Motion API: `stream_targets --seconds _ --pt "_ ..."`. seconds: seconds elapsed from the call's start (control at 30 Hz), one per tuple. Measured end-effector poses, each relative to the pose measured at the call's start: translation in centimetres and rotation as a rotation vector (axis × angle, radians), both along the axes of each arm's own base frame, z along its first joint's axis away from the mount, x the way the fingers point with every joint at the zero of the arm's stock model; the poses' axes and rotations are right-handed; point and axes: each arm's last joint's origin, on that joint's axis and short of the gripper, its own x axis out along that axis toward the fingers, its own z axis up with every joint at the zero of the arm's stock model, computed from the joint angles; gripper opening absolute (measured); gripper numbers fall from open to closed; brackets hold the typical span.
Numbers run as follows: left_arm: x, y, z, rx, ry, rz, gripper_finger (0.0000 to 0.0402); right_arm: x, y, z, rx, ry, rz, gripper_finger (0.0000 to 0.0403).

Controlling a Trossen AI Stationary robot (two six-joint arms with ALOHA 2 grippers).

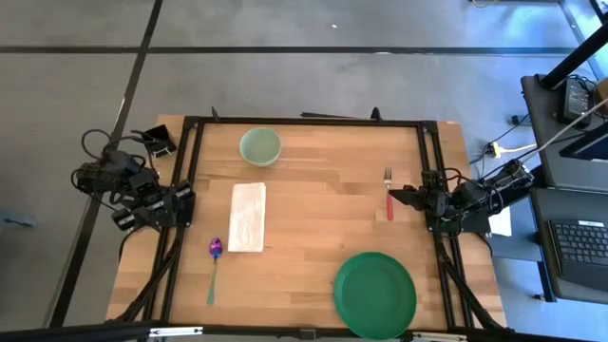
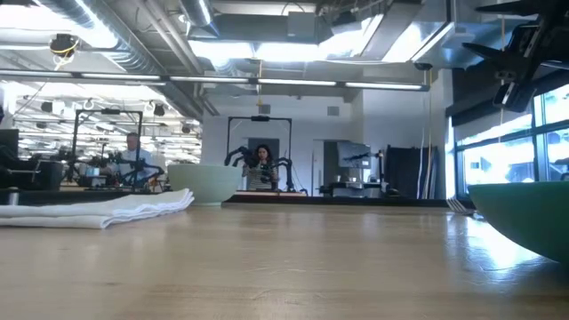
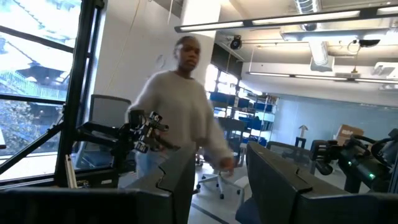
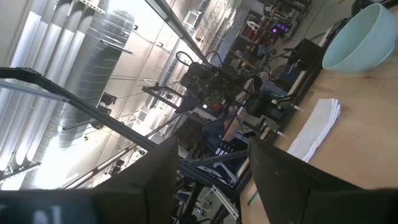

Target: Set table place

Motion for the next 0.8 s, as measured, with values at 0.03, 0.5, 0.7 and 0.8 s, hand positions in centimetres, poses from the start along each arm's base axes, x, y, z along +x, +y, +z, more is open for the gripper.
stream_targets --seconds 0.03,0.5,0.7,0.8 --pt "0.0 0.0 0.0 0.0 0.0 0.0 0.0135 0.0 0.0 0.0 0.001 0.0 0.0 0.0197" --pt "0.0 0.0 0.0 0.0 0.0 0.0 0.0135 0.0 0.0 0.1 -0.02 -0.001 -0.013 0.0197" --pt "0.0 0.2 0.3 0.125 -0.2 0.148 0.0135 -0.1 -0.1 0.2 -0.009 -0.012 -0.032 0.0197" --pt "-0.2 0.4 1.1 0.086 -0.287 0.236 0.0135 -0.1 -0.1 0.3 0.0 -0.023 -0.031 0.0197"
